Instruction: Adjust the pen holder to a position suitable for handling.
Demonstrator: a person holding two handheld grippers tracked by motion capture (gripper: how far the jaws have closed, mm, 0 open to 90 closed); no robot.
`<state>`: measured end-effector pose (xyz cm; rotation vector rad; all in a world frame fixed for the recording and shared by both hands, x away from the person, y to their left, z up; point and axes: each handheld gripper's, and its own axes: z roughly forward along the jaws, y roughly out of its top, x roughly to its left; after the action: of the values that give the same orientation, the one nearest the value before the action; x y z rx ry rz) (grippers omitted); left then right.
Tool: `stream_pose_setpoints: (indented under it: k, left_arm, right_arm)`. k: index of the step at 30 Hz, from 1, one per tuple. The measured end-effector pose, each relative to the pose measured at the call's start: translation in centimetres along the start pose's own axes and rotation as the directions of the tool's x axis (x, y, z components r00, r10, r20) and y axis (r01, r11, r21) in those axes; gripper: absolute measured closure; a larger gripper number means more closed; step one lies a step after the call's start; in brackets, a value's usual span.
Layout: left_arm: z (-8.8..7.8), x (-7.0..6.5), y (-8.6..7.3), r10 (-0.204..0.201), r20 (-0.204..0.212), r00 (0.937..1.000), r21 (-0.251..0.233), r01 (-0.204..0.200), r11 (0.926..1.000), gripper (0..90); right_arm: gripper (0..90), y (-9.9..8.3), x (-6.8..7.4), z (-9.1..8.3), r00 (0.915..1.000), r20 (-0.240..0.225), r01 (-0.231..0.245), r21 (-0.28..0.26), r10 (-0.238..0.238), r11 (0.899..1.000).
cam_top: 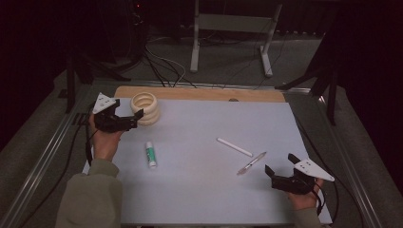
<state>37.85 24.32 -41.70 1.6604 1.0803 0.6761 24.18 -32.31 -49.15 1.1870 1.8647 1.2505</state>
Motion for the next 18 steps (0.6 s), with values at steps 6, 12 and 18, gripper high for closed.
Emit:
stream_pose_setpoints:
  k: [6,12,18]
  left_arm:
    - [1.3,0.8,0.2,-0.033,-0.018,0.9993,0.043,0.034,0.9985,0.1]
    - [2.4,1.6,0.4,-0.056,-0.047,0.9973,0.053,0.058,0.9969,0.0]
    - [3.3,2.2,0.2,-0.098,-0.073,0.9925,0.066,0.103,0.9925,0.1]
  right_arm:
    - [0.0,0.0,0.1,0.1,1.0000,-0.003,0.004,-0.005,-0.004,1.000]
    - [0.0,0.0,0.1,0.0,1.0000,0.004,0.009,-0.010,-0.009,1.000]
    - [0.0,0.0,0.1,0.0,1.0000,-0.003,0.007,-0.011,-0.007,1.000]
